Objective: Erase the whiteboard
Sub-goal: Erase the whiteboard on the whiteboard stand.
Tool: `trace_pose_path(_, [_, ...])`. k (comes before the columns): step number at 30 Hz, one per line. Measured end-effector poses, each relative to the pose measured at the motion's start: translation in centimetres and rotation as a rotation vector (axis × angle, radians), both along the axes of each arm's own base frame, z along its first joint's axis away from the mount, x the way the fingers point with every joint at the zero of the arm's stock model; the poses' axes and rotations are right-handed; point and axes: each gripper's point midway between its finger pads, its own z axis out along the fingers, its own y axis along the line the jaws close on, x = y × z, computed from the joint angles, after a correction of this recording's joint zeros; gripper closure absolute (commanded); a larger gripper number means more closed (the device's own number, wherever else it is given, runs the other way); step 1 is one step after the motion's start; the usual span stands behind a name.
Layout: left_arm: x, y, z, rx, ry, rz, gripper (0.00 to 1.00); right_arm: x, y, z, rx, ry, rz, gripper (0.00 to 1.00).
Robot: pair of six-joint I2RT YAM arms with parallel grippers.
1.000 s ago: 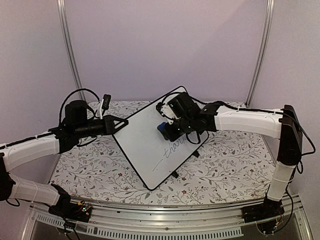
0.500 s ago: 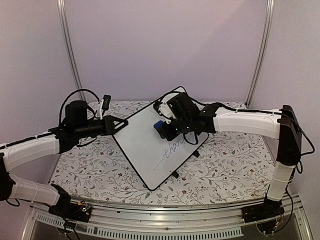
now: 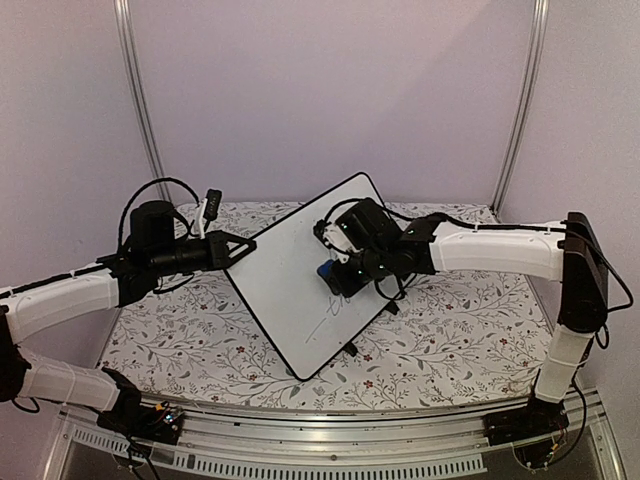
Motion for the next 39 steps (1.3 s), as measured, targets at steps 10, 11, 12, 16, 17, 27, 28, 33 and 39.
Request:
trace_pose_path(10, [0.0, 0.1, -0.1, 0.002, 0.002, 0.003, 1.00, 2.5, 3.7, 4.6, 0.051, -0.061, 0.022, 1.00])
trace_pose_path(11, [0.1, 0.1, -0.1, 0.002, 0.002, 0.004, 1.00, 2.5, 3.8, 4.7, 0.050, -0.058, 0.023, 1.00])
trace_pose_path(12, [0.1, 0.1, -0.1, 0.001, 0.002, 0.003, 1.00, 2.5, 3.8, 4.8, 0.050, -0.052, 0.024, 1.00])
trace_pose_path(16, [0.0, 0.0, 0.0, -0.001, 0.000, -0.003, 1.00, 2.2, 4.5, 5.8, 0.094, -0.022, 0.027, 1.00])
trace_pose_path(17, [0.0, 0.0, 0.1, -0.002, -0.001, -0.005, 1.00, 2.1, 4.8, 6.0, 0.111, -0.010, 0.026, 1.00])
trace_pose_path(27, [-0.3, -0.2, 0.3, -0.011, -0.007, -0.022, 1.00, -1.0, 7.4, 7.4, 0.293, 0.205, 0.088, 1.00])
trace_pose_path(28, [-0.3, -0.3, 0.3, -0.012, -0.007, -0.025, 1.00, -1.3, 7.6, 7.6, 0.308, 0.222, 0.098, 1.00])
trace_pose_path(33, [-0.3, -0.3, 0.4, -0.015, -0.008, -0.031, 1.00, -2.7, 8.7, 9.1, 0.380, 0.293, 0.149, 1.00])
trace_pose_path(39, [0.0, 0.4, 0.5, -0.038, 0.014, -0.038, 1.00, -4.0, 10.3, 13.0, 0.503, 0.349, 0.235, 1.00])
